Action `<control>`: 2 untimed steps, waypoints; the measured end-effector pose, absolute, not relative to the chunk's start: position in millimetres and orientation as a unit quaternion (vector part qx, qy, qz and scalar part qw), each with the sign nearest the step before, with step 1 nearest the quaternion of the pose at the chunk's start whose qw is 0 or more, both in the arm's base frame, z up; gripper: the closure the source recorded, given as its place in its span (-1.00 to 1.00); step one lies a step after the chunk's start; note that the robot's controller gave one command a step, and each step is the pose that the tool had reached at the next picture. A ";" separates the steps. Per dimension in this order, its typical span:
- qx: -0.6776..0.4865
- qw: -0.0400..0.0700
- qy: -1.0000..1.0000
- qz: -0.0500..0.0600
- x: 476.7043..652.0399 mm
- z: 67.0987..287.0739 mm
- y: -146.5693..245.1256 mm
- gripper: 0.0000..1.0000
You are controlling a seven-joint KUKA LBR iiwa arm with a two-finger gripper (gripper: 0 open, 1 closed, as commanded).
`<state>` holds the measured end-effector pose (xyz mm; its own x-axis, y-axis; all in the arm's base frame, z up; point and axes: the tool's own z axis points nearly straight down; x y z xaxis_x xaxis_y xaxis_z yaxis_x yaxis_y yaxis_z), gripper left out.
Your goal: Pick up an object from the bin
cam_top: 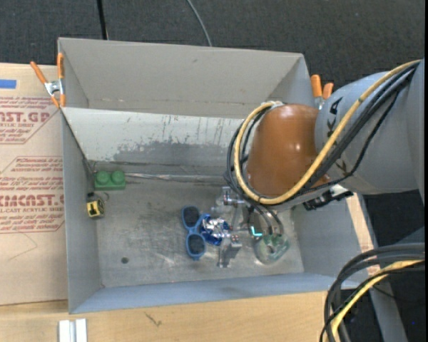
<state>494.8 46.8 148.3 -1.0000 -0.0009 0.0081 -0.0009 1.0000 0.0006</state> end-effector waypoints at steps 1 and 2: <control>-0.035 -0.008 -0.999 -0.003 505.0 89.5 58.5 -1.00; -0.037 -0.013 -0.999 -0.003 508.0 90.7 57.4 1.00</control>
Offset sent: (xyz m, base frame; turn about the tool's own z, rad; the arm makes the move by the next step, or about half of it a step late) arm 0.0063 0.0097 -0.0746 0.0759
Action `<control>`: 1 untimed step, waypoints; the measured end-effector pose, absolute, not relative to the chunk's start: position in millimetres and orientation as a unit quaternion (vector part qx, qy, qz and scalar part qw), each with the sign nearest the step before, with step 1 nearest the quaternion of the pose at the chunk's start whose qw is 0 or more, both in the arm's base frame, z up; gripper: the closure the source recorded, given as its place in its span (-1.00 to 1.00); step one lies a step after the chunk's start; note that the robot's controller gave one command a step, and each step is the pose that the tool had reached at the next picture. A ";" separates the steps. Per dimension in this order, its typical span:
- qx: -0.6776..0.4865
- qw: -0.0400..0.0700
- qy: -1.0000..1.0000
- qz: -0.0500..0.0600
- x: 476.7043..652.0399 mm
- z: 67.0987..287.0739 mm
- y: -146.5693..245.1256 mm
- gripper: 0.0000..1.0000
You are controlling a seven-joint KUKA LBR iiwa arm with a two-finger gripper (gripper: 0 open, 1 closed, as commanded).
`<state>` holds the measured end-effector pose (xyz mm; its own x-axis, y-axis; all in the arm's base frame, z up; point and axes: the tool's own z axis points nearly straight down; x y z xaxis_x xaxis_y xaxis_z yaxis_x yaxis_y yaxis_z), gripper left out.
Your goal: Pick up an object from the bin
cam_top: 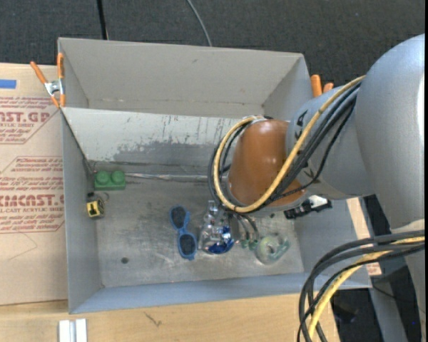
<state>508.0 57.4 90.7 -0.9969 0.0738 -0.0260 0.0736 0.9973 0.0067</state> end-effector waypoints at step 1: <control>-0.135 0.001 0.991 0.000 515.7 105.6 59.9 1.00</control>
Offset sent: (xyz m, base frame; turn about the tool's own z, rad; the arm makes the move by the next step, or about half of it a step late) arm 0.0072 0.0016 0.0147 -0.3420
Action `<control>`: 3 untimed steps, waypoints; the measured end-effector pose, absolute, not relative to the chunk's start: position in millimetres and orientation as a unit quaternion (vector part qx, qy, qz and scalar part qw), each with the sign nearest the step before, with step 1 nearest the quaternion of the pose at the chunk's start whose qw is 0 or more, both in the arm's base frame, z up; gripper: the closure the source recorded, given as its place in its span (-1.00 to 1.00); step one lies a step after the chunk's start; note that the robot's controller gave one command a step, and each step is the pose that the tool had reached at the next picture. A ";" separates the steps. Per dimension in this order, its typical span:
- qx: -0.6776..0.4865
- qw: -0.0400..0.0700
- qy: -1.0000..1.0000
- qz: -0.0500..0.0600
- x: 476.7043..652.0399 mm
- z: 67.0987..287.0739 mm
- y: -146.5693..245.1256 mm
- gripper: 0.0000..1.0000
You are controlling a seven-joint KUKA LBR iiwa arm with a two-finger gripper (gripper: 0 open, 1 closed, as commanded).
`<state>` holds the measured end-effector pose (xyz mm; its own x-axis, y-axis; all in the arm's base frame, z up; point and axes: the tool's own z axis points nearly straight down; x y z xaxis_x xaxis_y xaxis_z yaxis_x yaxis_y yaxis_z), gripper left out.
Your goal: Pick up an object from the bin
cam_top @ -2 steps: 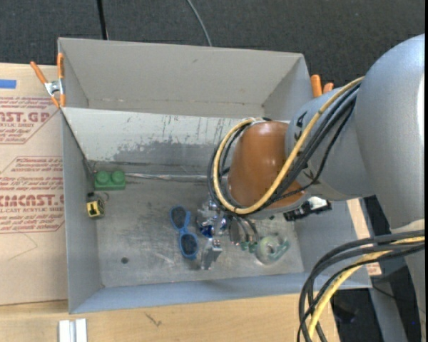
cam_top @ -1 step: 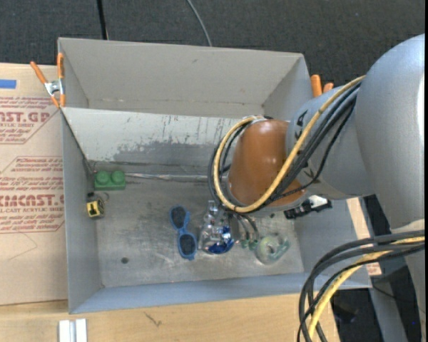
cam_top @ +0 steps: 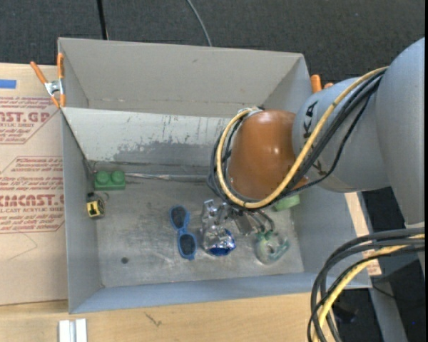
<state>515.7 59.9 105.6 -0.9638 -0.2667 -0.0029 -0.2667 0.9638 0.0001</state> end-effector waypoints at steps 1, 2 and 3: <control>-0.113 0.006 0.994 0.000 529.0 238.1 67.0 1.00; -0.113 0.001 0.994 0.000 527.3 233.2 66.9 -1.00; -0.226 -0.002 0.974 0.001 523.9 79.9 77.0 -1.00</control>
Offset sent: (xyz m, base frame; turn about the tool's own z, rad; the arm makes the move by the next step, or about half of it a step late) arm 0.0111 0.0064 0.1278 0.0427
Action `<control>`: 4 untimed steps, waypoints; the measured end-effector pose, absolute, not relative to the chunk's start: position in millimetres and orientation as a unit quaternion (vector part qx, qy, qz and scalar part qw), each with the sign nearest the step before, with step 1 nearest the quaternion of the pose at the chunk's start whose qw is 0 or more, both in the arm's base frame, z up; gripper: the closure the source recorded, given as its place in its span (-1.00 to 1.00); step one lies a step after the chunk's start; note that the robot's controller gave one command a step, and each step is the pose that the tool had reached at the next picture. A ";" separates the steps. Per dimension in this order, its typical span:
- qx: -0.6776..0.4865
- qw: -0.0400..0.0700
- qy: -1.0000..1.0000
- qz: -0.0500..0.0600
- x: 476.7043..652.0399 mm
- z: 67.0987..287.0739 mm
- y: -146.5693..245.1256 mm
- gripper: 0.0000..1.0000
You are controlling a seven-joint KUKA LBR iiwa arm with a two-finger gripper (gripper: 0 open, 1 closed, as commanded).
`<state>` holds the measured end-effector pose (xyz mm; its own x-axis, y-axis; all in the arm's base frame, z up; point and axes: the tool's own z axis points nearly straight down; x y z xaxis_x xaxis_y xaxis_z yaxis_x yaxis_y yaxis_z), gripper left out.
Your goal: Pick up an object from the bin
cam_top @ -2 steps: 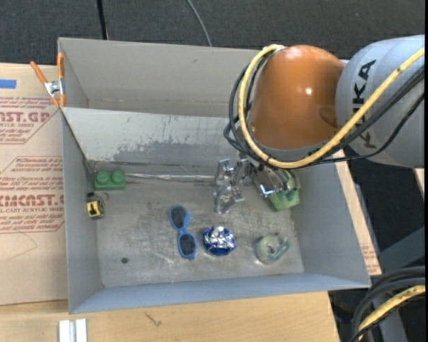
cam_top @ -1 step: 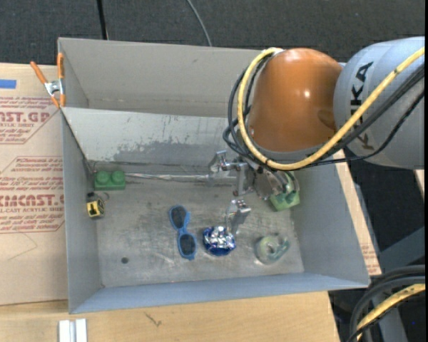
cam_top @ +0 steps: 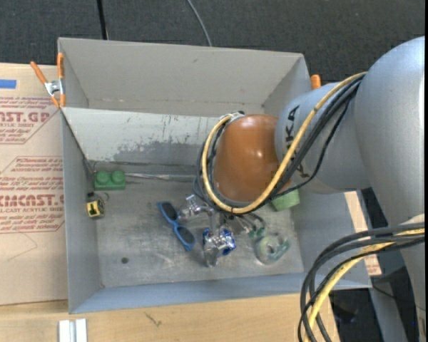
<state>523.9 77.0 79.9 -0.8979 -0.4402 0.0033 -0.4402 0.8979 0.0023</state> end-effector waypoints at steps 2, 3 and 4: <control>0.226 0.000 -0.974 -0.001 525.0 82.7 77.2 -1.00; 0.334 -0.010 -0.943 -0.001 512.9 74.0 18.8 -1.00; 0.334 -0.008 -0.943 0.000 512.4 74.2 18.8 1.00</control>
Offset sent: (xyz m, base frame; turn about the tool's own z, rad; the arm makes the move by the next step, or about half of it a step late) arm 0.0000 0.0000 0.0000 0.0000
